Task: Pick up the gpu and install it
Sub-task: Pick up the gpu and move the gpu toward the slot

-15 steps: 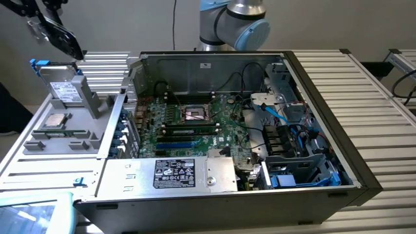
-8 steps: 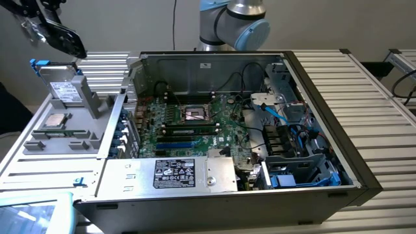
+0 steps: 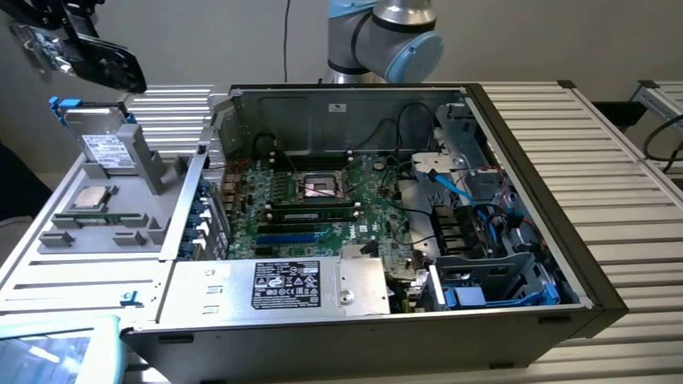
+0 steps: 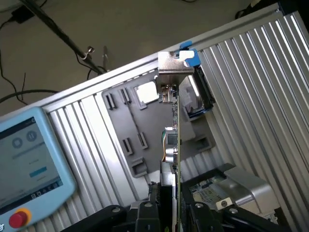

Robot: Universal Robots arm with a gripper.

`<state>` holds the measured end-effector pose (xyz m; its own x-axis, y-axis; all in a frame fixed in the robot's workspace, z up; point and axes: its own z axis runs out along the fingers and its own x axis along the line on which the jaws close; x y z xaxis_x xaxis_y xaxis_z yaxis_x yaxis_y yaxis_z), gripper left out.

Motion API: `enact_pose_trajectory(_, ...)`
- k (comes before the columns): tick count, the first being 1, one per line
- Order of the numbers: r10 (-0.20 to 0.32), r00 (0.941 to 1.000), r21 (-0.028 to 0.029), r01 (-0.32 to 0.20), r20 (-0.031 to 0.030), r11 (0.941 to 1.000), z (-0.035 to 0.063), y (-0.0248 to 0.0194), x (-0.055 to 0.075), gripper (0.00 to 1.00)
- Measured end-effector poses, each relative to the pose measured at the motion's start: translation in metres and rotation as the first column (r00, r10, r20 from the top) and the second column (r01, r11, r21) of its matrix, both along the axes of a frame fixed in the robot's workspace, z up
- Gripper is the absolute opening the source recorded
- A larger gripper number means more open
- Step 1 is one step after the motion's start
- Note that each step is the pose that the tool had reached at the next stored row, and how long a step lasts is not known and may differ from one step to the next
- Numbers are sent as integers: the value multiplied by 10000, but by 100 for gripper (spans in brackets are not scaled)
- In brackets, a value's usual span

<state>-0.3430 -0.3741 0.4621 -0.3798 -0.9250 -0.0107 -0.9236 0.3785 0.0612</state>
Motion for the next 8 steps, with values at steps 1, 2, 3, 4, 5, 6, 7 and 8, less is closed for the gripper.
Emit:
enact_pose_trajectory(1,180,9998,0,-180,1,9998,0,0,0,28)
enact_pose_trajectory(2,366,9993,1,-366,1,9993,0,0,0,28)
enact_pose_trajectory(3,545,9985,0,-545,0,9985,0,0,0,28)
enact_pose_trajectory(4,730,9973,0,-730,1,9973,0,0,0,28)
enact_pose_trajectory(5,909,9959,0,-909,0,9959,0,0,0,28)
enact_pose_trajectory(6,1089,9941,0,-1089,1,9941,0,0,0,28)
enact_pose_trajectory(7,1267,9919,0,-1267,1,9919,0,0,0,28)
enact_pose_trajectory(8,1445,9895,0,-1445,0,9895,1,0,0,28)
